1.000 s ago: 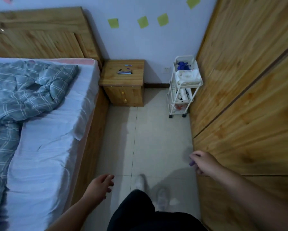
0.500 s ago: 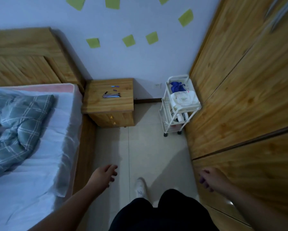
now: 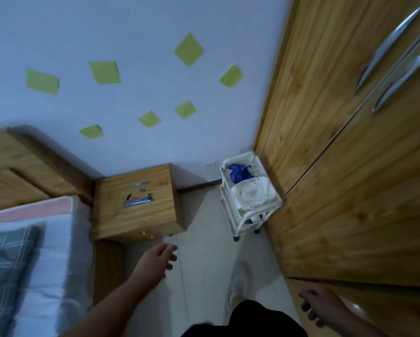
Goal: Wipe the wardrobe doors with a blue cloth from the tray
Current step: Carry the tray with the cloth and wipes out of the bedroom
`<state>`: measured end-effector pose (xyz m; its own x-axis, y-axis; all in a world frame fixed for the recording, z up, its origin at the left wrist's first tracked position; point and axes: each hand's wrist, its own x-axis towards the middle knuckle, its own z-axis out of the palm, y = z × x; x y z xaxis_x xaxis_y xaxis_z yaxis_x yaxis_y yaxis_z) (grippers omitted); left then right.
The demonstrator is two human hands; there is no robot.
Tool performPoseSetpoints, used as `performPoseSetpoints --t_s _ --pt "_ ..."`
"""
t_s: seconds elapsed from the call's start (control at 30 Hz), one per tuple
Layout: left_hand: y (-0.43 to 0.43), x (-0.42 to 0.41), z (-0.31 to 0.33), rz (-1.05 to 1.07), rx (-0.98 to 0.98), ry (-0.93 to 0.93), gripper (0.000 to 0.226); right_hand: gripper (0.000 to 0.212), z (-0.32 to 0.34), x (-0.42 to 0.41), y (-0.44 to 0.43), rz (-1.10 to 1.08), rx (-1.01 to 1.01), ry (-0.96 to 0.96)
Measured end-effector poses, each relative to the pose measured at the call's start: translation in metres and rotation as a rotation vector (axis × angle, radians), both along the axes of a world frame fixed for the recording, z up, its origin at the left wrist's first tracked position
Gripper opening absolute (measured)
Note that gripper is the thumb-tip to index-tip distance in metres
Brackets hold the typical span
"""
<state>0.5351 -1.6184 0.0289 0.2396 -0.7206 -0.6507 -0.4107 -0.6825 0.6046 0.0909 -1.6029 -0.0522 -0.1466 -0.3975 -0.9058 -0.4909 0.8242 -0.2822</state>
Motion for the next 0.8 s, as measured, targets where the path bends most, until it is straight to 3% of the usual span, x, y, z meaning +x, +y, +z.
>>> performPoseSetpoints --t_s 0.17,0.43,0.63,0.8 --pt "-0.036 -0.009 -0.006 -0.081 0.11 0.002 0.016 0.025 0.02 0.02 -0.098 0.019 -0.106 -0.046" --pt "-0.107 0.019 -0.018 -0.095 0.232 -0.016 0.019 0.022 0.041 0.062 -0.225 -0.028 -0.333 0.04" --pt "-0.196 0.049 -0.038 -0.14 0.22 0.033 0.021 0.023 0.033 0.085 -0.264 -0.191 -0.338 0.061" --pt "-0.299 0.059 -0.052 -0.37 0.186 0.055 0.025 0.021 0.028 0.109 -0.251 -0.448 -0.243 0.048"
